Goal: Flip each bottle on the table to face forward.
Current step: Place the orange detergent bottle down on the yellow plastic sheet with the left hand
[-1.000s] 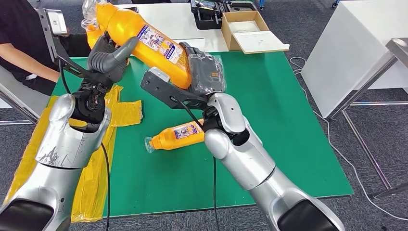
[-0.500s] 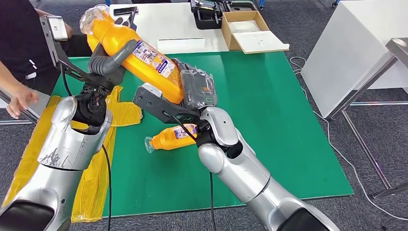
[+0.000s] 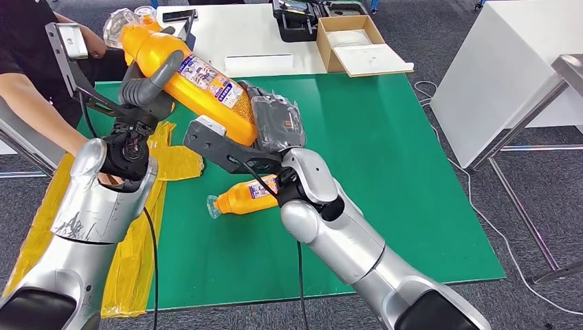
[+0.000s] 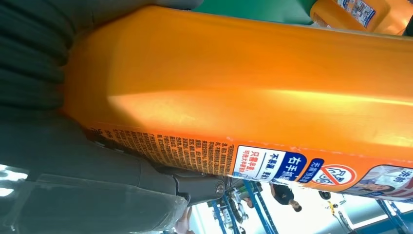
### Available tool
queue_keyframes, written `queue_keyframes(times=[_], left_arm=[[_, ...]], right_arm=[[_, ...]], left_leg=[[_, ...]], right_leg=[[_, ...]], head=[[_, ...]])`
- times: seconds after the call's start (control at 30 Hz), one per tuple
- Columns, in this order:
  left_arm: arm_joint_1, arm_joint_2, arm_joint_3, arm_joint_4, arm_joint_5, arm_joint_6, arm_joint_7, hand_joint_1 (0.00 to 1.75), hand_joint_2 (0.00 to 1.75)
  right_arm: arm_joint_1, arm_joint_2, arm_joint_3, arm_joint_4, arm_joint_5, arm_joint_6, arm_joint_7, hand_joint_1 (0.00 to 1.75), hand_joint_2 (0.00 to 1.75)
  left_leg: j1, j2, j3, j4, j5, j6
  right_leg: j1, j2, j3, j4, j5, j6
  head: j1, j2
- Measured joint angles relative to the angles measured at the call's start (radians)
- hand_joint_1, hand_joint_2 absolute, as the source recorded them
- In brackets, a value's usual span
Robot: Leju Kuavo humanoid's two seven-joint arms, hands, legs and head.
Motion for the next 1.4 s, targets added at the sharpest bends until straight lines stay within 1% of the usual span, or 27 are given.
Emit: queue_keyframes(times=[0.57, 0.73, 0.77, 0.83, 0.87, 0.9, 0.93, 0.97, 1.07, 1.3, 1.4], left_arm=[[0.001, 0.001, 0.018, -0.003, -0.010, -0.003, 0.009, 1.75, 1.75], [0.013, 0.001, 0.024, -0.015, -0.021, -0.009, 0.012, 1.75, 1.75], [0.017, 0.001, 0.026, -0.019, -0.022, -0.012, 0.013, 1.75, 1.75], [0.025, 0.001, 0.028, -0.029, -0.024, -0.016, 0.014, 1.75, 1.75], [0.028, 0.001, 0.029, -0.033, -0.026, -0.017, 0.014, 1.75, 1.75], [0.029, 0.001, 0.029, -0.036, -0.027, -0.018, 0.014, 1.75, 1.75], [0.029, 0.002, 0.029, -0.038, -0.030, -0.019, 0.015, 1.75, 1.75], [0.028, 0.002, 0.029, -0.038, -0.032, -0.020, 0.016, 1.75, 1.75], [0.022, 0.003, 0.029, -0.038, -0.035, -0.016, 0.022, 1.75, 1.75], [-0.005, 0.007, 0.029, -0.027, -0.037, -0.015, 0.028, 1.75, 1.75], [-0.013, 0.009, 0.029, -0.014, -0.043, -0.014, 0.024, 1.75, 1.75]], right_arm=[[-0.016, 0.000, 0.006, -0.001, 0.000, 0.030, 0.019, 1.75, 1.75], [-0.014, 0.000, 0.006, -0.008, 0.013, 0.037, 0.022, 1.75, 1.75], [-0.012, 0.000, 0.006, -0.011, 0.017, 0.039, 0.022, 1.58, 1.75], [-0.008, 0.000, 0.006, -0.018, 0.023, 0.042, 0.024, 0.93, 1.75], [-0.007, -0.001, 0.006, -0.020, 0.025, 0.045, 0.024, 0.49, 1.75], [-0.007, -0.001, 0.006, -0.023, 0.027, 0.048, 0.025, 0.23, 1.75], [-0.008, -0.002, 0.007, -0.025, 0.029, 0.052, 0.025, 0.11, 1.75], [-0.009, -0.002, 0.010, -0.027, 0.031, 0.056, 0.024, 0.00, 1.31], [-0.014, -0.002, 0.023, -0.029, 0.032, 0.064, 0.023, 0.00, 0.00], [-0.025, -0.001, 0.031, -0.034, 0.026, 0.087, 0.033, 0.00, 0.00], [-0.025, -0.002, 0.031, -0.034, 0.032, 0.112, 0.035, 0.00, 0.00]], left_leg=[[0.000, 0.000, 0.000, 0.000, 0.000, 0.000], [0.000, 0.000, 0.000, 0.000, 0.000, 0.000], [0.000, 0.000, 0.000, 0.000, 0.000, 0.000], [0.000, 0.000, 0.000, 0.000, 0.000, 0.000], [0.000, 0.000, 0.000, 0.000, 0.000, 0.000], [0.000, 0.000, 0.000, 0.000, 0.000, 0.000], [0.000, 0.000, 0.000, 0.000, 0.000, 0.000], [0.000, 0.000, 0.000, 0.000, 0.000, 0.000], [0.000, 0.000, 0.000, 0.000, 0.000, 0.000], [0.000, 0.000, 0.001, 0.000, 0.000, 0.000], [0.000, 0.000, 0.001, 0.000, 0.000, 0.000]], right_leg=[[0.000, 0.000, 0.000, 0.000, 0.000, 0.000], [0.000, 0.000, 0.000, 0.000, 0.000, 0.000], [0.000, 0.000, 0.000, 0.000, 0.000, 0.000], [0.000, 0.000, 0.000, 0.000, 0.000, 0.000], [0.000, 0.000, 0.000, 0.000, 0.000, 0.000], [0.000, 0.000, 0.000, 0.000, 0.000, 0.000], [0.000, 0.000, 0.000, 0.000, 0.000, 0.000], [0.000, 0.000, 0.000, 0.000, 0.000, 0.000], [0.000, 0.000, -0.001, 0.000, 0.000, 0.000], [0.000, 0.000, -0.001, 0.000, 0.000, 0.000], [0.000, 0.000, -0.002, 0.000, 0.000, 0.000]], head=[[0.000, 0.000], [0.000, 0.000], [0.000, 0.000], [0.000, 0.000], [0.000, 0.000], [0.000, 0.000], [0.000, 0.000], [0.000, 0.000], [0.000, 0.000], [0.000, 0.000], [0.000, 0.000]])
